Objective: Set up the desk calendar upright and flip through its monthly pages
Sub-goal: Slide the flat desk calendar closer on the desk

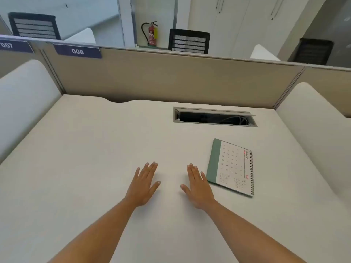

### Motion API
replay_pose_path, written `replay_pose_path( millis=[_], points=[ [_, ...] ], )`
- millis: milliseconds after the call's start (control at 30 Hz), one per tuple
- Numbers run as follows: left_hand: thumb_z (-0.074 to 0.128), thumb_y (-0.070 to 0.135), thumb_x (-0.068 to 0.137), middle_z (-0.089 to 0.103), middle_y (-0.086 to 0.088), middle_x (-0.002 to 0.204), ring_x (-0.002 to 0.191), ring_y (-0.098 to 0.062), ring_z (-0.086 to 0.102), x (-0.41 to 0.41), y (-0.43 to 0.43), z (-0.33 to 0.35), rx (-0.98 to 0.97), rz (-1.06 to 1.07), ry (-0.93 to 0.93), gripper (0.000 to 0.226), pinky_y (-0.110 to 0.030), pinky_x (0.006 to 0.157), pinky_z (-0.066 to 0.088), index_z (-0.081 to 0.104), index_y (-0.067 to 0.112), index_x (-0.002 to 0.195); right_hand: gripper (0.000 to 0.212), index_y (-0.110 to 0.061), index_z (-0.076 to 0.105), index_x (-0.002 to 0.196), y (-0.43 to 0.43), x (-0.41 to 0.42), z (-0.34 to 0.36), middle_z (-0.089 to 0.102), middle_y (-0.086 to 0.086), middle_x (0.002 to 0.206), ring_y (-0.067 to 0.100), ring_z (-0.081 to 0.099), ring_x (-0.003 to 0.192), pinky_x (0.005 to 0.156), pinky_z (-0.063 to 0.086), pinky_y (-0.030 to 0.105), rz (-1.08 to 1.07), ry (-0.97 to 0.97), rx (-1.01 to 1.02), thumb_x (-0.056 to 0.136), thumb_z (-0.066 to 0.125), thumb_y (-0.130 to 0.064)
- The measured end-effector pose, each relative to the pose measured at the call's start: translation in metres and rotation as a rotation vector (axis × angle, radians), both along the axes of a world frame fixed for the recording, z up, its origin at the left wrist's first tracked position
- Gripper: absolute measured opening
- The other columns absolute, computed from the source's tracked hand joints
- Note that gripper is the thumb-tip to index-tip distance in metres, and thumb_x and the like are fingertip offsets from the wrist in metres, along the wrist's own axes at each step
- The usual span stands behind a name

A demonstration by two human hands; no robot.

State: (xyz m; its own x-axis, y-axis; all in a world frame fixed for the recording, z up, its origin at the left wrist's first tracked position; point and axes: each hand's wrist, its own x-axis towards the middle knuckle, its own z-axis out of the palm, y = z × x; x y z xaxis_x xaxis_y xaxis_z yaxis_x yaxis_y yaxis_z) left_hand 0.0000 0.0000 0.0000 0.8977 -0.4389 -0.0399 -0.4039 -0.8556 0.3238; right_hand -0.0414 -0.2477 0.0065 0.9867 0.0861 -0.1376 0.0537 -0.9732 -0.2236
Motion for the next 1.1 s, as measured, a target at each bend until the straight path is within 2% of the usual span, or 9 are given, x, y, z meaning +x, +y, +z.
replay_pose_path(
  millis=[200,333,467,667,767,833,967,1033,1100],
  points=[
    [0.016,0.051,0.098,-0.013,0.014,0.157,0.147,-0.011,-0.011,-0.029,0.004,-0.030,0.047,0.042,0.092,0.066,-0.037,0.119,-0.010,-0.009,0.022,0.152,0.072,-0.014,-0.008,0.154,0.005,-0.022,-0.028,-0.013,0.000,0.163,0.015,-0.011,0.150,0.120,-0.008,0.033,-0.049,0.116,0.022,0.100,0.021,-0.051],
    [0.011,0.052,0.097,-0.005,0.017,0.158,0.147,-0.006,-0.011,-0.051,0.004,-0.044,0.032,0.138,0.051,0.063,-0.036,0.119,-0.008,-0.006,0.026,0.151,0.069,-0.016,-0.009,0.153,0.007,-0.028,-0.039,-0.017,-0.005,0.160,0.014,-0.012,0.150,0.119,-0.011,0.034,-0.080,0.071,0.031,0.100,0.018,-0.050],
    [0.017,0.052,0.097,0.004,0.018,0.159,0.147,-0.005,-0.006,-0.050,0.006,-0.046,0.000,0.145,0.035,0.062,-0.037,0.119,-0.005,0.004,0.029,0.153,0.069,-0.017,-0.009,0.154,0.005,-0.030,-0.045,-0.018,-0.008,0.159,0.010,-0.018,0.148,0.119,-0.012,0.032,-0.076,0.033,0.041,0.099,0.016,-0.052],
    [0.020,0.051,0.097,0.005,0.019,0.160,0.147,-0.004,-0.006,-0.049,0.007,-0.045,-0.025,0.138,0.044,0.061,-0.036,0.119,-0.007,0.004,0.031,0.153,0.074,-0.022,0.007,0.155,-0.008,-0.026,-0.036,-0.001,-0.013,0.162,0.009,-0.018,0.148,0.118,-0.019,0.041,-0.118,-0.080,0.006,0.095,0.022,-0.062],
    [0.019,0.052,0.097,0.005,0.020,0.159,0.147,-0.003,-0.007,-0.051,0.008,-0.045,-0.030,0.142,0.036,0.060,-0.037,0.119,-0.006,0.002,0.034,0.152,0.076,-0.024,0.007,0.155,-0.032,-0.015,-0.024,0.001,-0.015,0.160,0.014,-0.013,0.150,0.114,-0.027,0.040,-0.262,-0.132,0.007,0.094,0.030,-0.063],
    [0.019,0.052,0.097,0.007,0.020,0.159,0.147,-0.003,-0.005,-0.052,0.008,-0.045,-0.046,0.147,0.038,0.060,-0.037,0.119,-0.005,0.004,0.034,0.152,0.081,-0.022,0.006,0.155,-0.055,-0.004,-0.018,0.002,-0.011,0.162,0.017,-0.012,0.150,0.111,-0.028,0.041,-0.479,-0.136,0.060,0.092,0.034,-0.064],
    [0.019,0.052,0.095,0.010,0.019,0.159,0.147,-0.003,-0.003,-0.050,0.006,-0.042,-0.061,0.146,0.039,0.061,-0.037,0.119,-0.004,0.008,0.032,0.152,0.100,-0.015,0.005,0.154,-0.101,0.009,-0.006,0.004,0.002,0.165,0.023,-0.013,0.150,0.115,-0.014,0.054,-0.979,-0.079,0.237,0.083,0.046,-0.071],
    [0.018,0.053,0.095,0.010,0.020,0.159,0.147,-0.003,-0.003,-0.051,0.006,-0.041,-0.068,0.149,0.042,0.062,-0.036,0.119,-0.005,0.008,0.031,0.152,0.112,-0.013,0.000,0.154,-0.114,0.006,-0.005,-0.001,0.004,0.165,0.023,-0.013,0.150,0.115,-0.012,0.055,-1.071,0.003,0.247,0.076,0.050,-0.076],
    [0.015,0.054,0.094,0.010,0.019,0.158,0.147,-0.003,-0.003,-0.052,0.006,-0.041,-0.070,0.147,0.040,0.063,-0.036,0.119,-0.005,0.009,0.031,0.152,0.118,-0.013,-0.003,0.154,-0.117,0.001,-0.010,-0.006,0.004,0.164,0.021,-0.014,0.150,0.116,-0.010,0.056,-1.067,0.074,0.234,0.072,0.049,-0.081]
  ],
)
